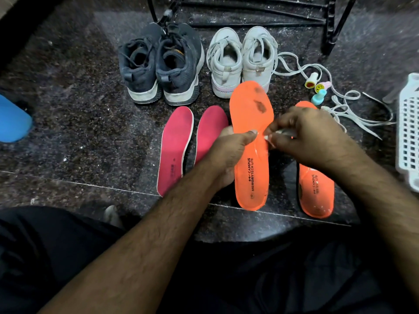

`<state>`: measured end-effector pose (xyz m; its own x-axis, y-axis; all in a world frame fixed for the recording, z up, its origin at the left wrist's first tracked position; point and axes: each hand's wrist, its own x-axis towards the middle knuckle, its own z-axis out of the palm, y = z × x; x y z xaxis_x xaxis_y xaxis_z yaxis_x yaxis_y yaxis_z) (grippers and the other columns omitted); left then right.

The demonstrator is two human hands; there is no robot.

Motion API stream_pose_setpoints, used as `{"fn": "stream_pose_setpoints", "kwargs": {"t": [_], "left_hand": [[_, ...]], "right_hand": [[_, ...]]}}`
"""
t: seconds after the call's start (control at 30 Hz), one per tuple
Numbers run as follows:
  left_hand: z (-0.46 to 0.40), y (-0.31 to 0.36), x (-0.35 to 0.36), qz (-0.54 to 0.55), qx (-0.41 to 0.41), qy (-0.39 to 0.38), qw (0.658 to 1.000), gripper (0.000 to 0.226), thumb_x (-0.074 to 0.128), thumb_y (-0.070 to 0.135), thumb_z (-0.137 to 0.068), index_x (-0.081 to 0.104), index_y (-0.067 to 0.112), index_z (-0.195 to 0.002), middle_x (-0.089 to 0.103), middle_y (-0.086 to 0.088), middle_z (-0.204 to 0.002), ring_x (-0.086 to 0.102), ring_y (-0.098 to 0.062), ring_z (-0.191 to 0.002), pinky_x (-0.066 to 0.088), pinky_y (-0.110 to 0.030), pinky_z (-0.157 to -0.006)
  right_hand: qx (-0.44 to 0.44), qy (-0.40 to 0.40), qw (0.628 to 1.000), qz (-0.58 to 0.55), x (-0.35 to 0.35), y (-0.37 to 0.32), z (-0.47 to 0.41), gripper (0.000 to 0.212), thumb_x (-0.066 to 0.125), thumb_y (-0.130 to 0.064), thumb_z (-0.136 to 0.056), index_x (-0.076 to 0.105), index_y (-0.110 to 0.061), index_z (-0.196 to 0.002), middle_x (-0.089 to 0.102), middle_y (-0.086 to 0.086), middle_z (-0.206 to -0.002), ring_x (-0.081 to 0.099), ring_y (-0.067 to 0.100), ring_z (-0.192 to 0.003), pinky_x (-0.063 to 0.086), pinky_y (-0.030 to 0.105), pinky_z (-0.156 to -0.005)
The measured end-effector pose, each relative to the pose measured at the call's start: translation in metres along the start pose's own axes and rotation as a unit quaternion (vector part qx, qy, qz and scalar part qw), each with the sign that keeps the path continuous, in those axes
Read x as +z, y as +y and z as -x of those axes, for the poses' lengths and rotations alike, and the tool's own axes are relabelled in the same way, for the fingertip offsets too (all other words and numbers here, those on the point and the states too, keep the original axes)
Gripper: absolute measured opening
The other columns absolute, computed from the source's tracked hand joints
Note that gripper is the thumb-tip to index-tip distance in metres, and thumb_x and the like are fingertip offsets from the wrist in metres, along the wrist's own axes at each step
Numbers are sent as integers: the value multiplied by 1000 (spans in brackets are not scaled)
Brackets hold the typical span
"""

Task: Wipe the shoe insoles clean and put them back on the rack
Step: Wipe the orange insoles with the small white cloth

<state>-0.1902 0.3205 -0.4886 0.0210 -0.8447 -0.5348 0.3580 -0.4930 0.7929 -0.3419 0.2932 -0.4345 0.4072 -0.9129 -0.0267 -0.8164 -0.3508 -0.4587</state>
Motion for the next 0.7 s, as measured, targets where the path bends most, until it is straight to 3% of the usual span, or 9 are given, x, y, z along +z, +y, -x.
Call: {"fn": "stream_pose_setpoints", "kwargs": {"t": [0.07, 0.13, 0.23, 0.33, 0.53, 0.7], "left_hand": [[3, 0, 2, 4, 7, -22, 1000, 26, 54, 6, -100, 59, -2, -123, 70, -15, -86, 67, -25, -68, 59, -45, -76], [4, 1, 2, 18, 13, -29, 999, 20, 54, 6, -100, 63, 1, -117, 70, -14, -85, 67, -25, -68, 59, -45, -76], [3, 0, -1, 24, 20, -12, 999, 19, 53, 7, -101, 62, 1, -116, 69, -14, -83, 66, -25, -65, 57, -41, -68], [4, 0, 0, 30, 22, -7, 999, 22, 51, 8, -102, 59, 1, -121, 68, -15, -85, 65, -26, -62, 56, -39, -61], [7, -1, 3, 24, 22, -35, 999, 14, 51, 8, -102, 64, 10, -107, 69, -10, -81, 65, -23, -68, 56, -35, -68], [6, 0, 0, 30, 26, -18, 999, 16, 50, 10, -103, 62, 7, -112, 70, -9, -77, 66, -21, -62, 58, -36, -63]], "right_hand": [[35, 45, 998, -26, 0, 0, -3, 10, 72, -19, -85, 76, -25, -91, 62, -6, -85, 58, 11, -80, 36, 22, -70], [71, 43, 993, -88, 0, -3, -5, 9, 71, -18, -84, 75, -24, -88, 68, -11, -74, 65, 7, -73, 44, 16, -66], [71, -32, 991, -108, 5, -8, 0, 9, 71, -14, -81, 72, -23, -80, 71, -7, -64, 64, 0, -61, 43, 9, -60], [60, -76, 991, -94, 13, -13, 8, 9, 73, -13, -79, 72, -22, -81, 70, -8, -64, 63, -1, -61, 40, 4, -57], [91, 48, 991, -85, 4, -6, -7, 12, 69, -14, -78, 71, -25, -81, 63, -16, -65, 55, -13, -58, 38, 2, -55], [81, -14, 995, -50, 9, -8, -1, 10, 72, -15, -76, 72, -25, -75, 69, -9, -68, 62, 2, -66, 38, 5, -54]]}}
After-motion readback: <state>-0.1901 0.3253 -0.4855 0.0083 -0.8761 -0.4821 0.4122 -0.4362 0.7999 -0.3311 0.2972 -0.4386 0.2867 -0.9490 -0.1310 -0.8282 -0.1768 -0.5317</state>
